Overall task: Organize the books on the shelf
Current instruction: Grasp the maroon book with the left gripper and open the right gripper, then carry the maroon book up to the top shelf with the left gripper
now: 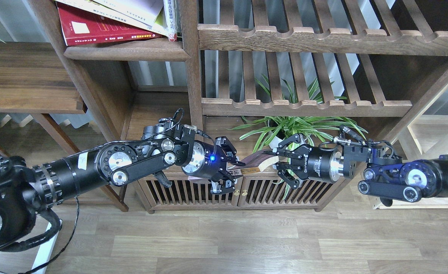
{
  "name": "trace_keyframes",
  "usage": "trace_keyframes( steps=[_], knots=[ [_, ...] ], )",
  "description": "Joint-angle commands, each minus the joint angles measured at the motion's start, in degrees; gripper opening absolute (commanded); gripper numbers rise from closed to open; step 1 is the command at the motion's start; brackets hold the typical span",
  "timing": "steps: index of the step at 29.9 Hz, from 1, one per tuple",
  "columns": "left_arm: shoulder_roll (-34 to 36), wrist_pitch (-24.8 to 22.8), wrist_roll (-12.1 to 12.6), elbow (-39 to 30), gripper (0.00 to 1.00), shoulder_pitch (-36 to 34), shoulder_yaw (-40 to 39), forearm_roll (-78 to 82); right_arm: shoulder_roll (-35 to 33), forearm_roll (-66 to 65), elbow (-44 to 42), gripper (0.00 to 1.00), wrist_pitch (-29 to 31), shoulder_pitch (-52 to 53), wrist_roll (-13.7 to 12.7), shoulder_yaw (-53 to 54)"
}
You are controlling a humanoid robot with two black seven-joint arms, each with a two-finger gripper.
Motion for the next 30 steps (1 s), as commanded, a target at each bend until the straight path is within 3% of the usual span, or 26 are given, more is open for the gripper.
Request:
trace_keyframes(
  steps=[1, 4, 11, 13, 19, 21, 30],
  knots=[
    [0.02, 0.60, 0.02, -0.09, 0.00, -0.07, -0.66, -0.44, -0.11, 0.10, 0.00, 0.01, -0.02, 0.03, 0.00, 0.10],
    [0.02, 0.60, -0.07, -0.36, 0.00, -0.07, -0.93, -0.61, -0.64, 0.63, 0.00, 0.03, 1.29, -0.06, 0.00, 0.37],
    [0.02, 0.51, -0.24, -0.80, 0.00, 0.01, -1.80, -0.70, -1.08, 9.41, -0.35, 0.55, 2.18, -0.85, 0.00, 3.53],
    [0.02, 0.60, -0.16, -0.71, 0.00, 0.01, -2.16, -0.70, -1.17, 10.38, -0.53, 0.62, 2.27, -0.94, 0.00, 3.71],
    [0.02, 0.34, -0.07, -0.88, 0.00, 0.72, -3.91, -2.71, -2.57, 12.49, -3.16, 0.72, 2.35, -2.96, 0.00, 3.71],
    [0.02, 0.33, 0.02, -1.06, 0.00, 0.63, -4.09, -5.70, -2.92, 13.02, -4.91, 0.80, 2.53, -4.10, 0.00, 3.62],
    [2.39, -0.19, 0.02, -3.96, 0.00, 0.63, -6.46, -11.86, -5.83, 13.11, -10.54, 0.84, 6.13, -8.14, 0.00, 3.62]
  ],
)
